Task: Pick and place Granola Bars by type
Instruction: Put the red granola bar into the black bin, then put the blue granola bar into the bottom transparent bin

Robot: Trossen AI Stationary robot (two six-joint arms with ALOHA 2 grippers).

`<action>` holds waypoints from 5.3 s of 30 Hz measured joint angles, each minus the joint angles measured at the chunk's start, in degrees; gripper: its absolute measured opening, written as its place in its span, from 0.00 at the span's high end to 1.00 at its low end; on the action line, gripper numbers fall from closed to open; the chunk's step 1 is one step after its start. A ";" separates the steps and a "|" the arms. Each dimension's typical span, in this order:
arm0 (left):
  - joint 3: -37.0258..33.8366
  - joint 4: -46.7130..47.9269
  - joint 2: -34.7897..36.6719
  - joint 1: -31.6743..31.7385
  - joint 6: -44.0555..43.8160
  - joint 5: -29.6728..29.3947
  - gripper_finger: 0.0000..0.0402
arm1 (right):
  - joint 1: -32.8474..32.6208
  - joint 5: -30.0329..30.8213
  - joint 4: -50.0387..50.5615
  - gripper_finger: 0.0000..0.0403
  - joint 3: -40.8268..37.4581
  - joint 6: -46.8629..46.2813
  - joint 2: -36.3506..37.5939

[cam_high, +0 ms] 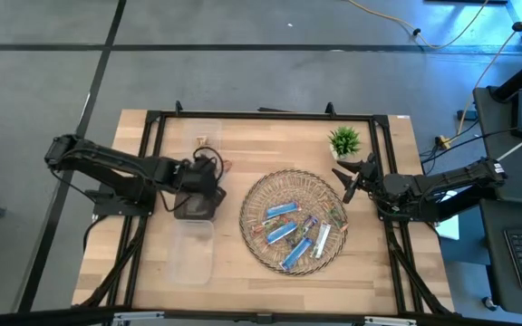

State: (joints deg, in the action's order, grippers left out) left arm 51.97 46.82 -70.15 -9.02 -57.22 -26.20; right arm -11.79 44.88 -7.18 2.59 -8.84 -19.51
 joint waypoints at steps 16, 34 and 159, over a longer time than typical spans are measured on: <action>-9.98 1.02 -0.22 -9.81 -23.46 -4.18 0.83 | 0.00 0.02 -0.01 0.61 0.00 -0.04 0.02; -13.47 0.48 -0.24 -9.79 -26.65 -6.18 0.83 | 0.00 0.00 -0.02 0.61 0.00 -0.07 0.00; -13.47 -36.12 4.27 -11.62 29.51 -6.61 0.57 | -17.11 -25.89 33.06 0.80 72.50 5.86 -74.60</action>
State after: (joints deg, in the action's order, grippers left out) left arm 38.50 10.70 -65.88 -20.64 -27.71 -32.81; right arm -28.90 19.00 25.88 75.09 -2.98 -94.11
